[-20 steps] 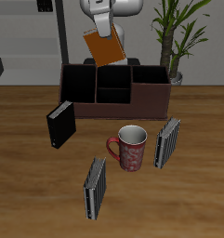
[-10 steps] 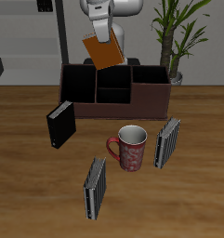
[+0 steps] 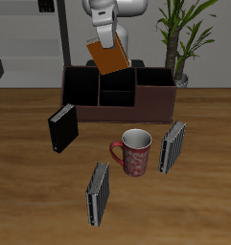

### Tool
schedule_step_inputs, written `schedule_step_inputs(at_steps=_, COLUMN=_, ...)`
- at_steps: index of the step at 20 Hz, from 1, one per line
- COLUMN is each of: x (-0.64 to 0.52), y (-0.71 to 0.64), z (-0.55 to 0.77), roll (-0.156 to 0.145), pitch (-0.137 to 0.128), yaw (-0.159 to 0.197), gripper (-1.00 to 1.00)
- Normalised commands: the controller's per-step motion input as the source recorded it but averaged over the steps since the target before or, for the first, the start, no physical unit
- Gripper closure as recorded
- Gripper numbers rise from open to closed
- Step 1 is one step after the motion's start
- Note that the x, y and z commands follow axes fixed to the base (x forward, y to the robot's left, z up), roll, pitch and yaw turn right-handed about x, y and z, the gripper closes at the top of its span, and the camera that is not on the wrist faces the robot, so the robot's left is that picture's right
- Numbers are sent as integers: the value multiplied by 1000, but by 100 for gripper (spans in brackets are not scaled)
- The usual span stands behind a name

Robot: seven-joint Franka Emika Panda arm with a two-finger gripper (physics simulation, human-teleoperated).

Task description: Place the orange book into the back desk caddy's back compartment

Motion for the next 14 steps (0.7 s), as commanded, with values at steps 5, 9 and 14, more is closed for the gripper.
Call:
schedule_step_inputs(at_steps=5, x=5, y=75, z=-113, roll=19, pitch=23, yaw=10, gripper=100)
schedule_step_inputs(at_steps=9, x=-40, y=25, z=-161, roll=10, pitch=32, yaw=12, gripper=100)
schedule_step_inputs(at_steps=14, x=-14, y=-7, z=-90, roll=-2, pitch=25, yaw=5, gripper=100)
